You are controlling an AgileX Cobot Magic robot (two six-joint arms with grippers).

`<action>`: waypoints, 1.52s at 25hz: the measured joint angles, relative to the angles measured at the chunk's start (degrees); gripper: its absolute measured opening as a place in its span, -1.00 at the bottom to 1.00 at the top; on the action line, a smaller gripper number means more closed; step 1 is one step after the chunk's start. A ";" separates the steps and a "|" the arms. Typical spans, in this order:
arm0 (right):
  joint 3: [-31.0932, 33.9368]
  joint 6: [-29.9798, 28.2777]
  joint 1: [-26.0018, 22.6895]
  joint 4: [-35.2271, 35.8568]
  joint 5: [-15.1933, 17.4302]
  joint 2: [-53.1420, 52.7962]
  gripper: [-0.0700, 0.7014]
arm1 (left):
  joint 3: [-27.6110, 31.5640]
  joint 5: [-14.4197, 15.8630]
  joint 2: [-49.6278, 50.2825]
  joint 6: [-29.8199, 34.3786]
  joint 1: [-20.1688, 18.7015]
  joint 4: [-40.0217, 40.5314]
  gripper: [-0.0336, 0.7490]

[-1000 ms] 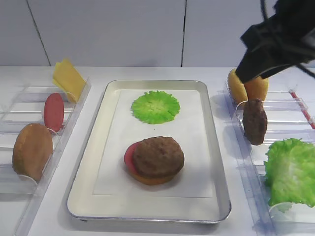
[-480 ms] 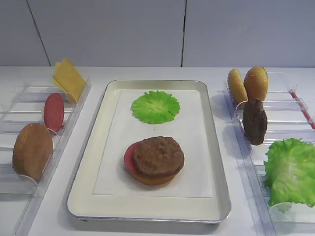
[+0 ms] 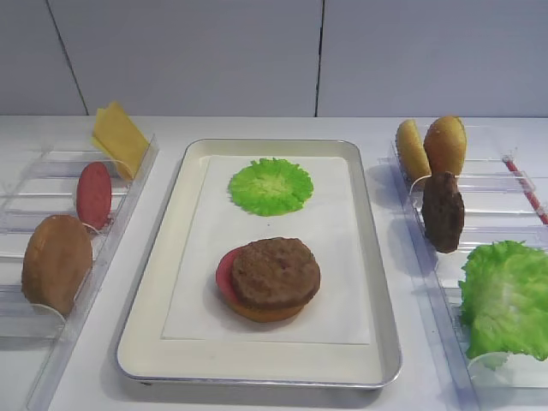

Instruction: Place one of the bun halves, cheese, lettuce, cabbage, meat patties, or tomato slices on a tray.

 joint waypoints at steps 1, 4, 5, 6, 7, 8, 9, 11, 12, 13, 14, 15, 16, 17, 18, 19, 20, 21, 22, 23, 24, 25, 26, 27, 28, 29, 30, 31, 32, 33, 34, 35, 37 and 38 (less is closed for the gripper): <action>1.87 -0.66 0.00 0.00 -0.15 -2.15 0.23 | 0.00 0.00 0.00 0.00 0.00 0.00 -0.91; 6.62 -0.66 0.00 0.00 -1.18 -7.92 0.24 | 0.00 0.00 0.00 0.00 0.00 0.00 -0.91; 8.09 -0.66 0.00 0.00 -1.29 -9.43 0.24 | 0.00 0.00 0.00 0.00 0.00 0.00 -0.91; 9.24 -1.26 0.00 0.00 -1.46 -11.06 0.24 | 0.00 0.00 0.00 0.00 0.00 0.00 -0.91; 10.13 -1.49 0.00 0.00 -1.20 -12.15 0.24 | 0.00 0.00 0.00 0.00 0.00 0.00 -0.91; 10.44 -1.79 0.00 -0.10 -1.15 -12.62 0.24 | 0.00 0.00 0.00 0.00 0.00 0.00 -0.91; 10.44 -1.79 0.00 -0.24 -1.15 -12.74 0.24 | 0.00 0.00 0.00 0.00 0.00 0.00 -0.91; 10.49 -1.22 0.00 -0.92 -1.15 -12.84 0.24 | 0.00 0.00 0.00 0.00 0.00 0.00 -0.91; 10.49 -0.66 0.00 -1.38 -1.15 -12.84 0.24 | 0.00 0.00 0.00 0.00 0.00 0.00 -0.91; 10.49 -0.14 0.00 -1.96 -1.26 -12.84 0.24 | 0.00 0.00 0.00 0.00 0.00 0.00 -0.91; 10.49 0.48 0.00 -2.35 -1.26 -12.84 0.24 | 0.00 0.00 0.00 0.00 0.00 0.00 -0.91; 10.49 0.88 0.00 -2.91 -1.26 -12.84 0.24 | 0.00 0.00 0.00 0.00 0.00 0.00 -0.91; 10.58 1.30 0.00 -3.28 -1.26 -12.84 0.24 | 0.00 0.00 0.00 0.00 0.00 0.00 -0.91; 10.58 1.57 0.00 -3.29 -1.26 -12.84 0.24 | 0.00 0.00 0.00 0.00 0.00 0.00 -0.91; 10.72 1.56 -0.23 -3.37 -1.26 -12.84 0.24 | 0.00 0.00 0.00 0.00 0.00 0.00 -0.91; 10.71 1.56 -0.98 -3.37 -1.26 -12.84 0.24 | 0.00 0.00 0.00 0.00 0.00 0.00 -0.91; 10.83 1.56 -1.98 -3.37 -1.26 -12.84 0.24 | 0.00 0.00 0.00 0.00 0.00 0.00 -0.91; 10.83 1.56 -3.32 -3.37 -1.26 -12.84 0.24 | 0.00 0.00 0.00 0.00 0.00 0.00 -0.91; 10.83 1.40 -4.62 -3.24 -1.26 -12.84 0.24 | 0.00 0.00 0.00 0.00 0.00 0.00 -0.91; 10.83 1.13 -5.56 -3.24 -1.26 -12.84 0.24 | 0.00 0.00 0.00 0.00 0.00 0.00 -0.91; 10.83 0.91 -6.44 -3.02 -1.26 -12.84 0.24 | 0.00 0.00 0.00 0.00 0.00 0.00 -0.91; 10.83 0.82 -6.93 -3.02 -1.26 -12.84 0.24 | 0.00 0.00 0.00 0.00 0.00 0.00 -0.91; 10.83 0.67 -7.49 -2.95 -1.26 -12.84 0.24 | 0.00 0.00 0.00 0.00 0.00 0.00 -0.91; 10.83 0.56 -7.65 -2.84 -1.26 -12.84 0.24 | 0.00 0.00 0.00 0.00 0.00 0.00 -0.91; 10.83 0.44 -7.90 -2.81 -1.26 -12.84 0.24 | 0.00 0.00 0.00 0.00 0.00 0.00 -0.91; 10.83 0.33 -8.02 -2.67 -1.26 -12.84 0.24 | 0.00 0.00 0.00 0.00 0.00 0.00 -0.91; 10.83 0.33 -8.02 -2.35 -1.26 -12.84 0.24 | 0.00 0.00 0.00 0.00 0.00 0.00 -0.91; 10.83 0.33 -8.02 -2.35 -1.26 -12.84 0.24 | 0.00 0.00 0.00 0.00 0.00 0.00 -0.91; 10.83 0.33 -8.02 -2.67 -1.26 -12.84 0.24 | 0.00 0.00 0.00 0.00 0.00 0.00 -0.91; 10.83 0.33 -8.02 -2.35 -1.26 -12.84 0.24 | 0.00 0.00 0.00 0.00 0.00 0.00 -0.91; 10.83 0.33 -8.02 -2.35 -1.26 -12.84 0.24 | 0.00 0.00 0.00 0.00 0.00 0.00 -0.91; 10.83 0.33 -8.02 -2.35 -1.26 -12.84 0.24 | 0.00 0.00 0.00 0.00 0.00 0.00 -0.91; 10.83 0.33 -8.02 -2.67 -1.26 -12.84 0.24 | 0.00 0.00 0.00 0.00 0.00 0.00 -0.91; 10.83 0.43 -8.02 -2.67 -1.26 -12.84 0.24 | 0.00 0.00 0.00 0.00 0.00 0.00 -0.91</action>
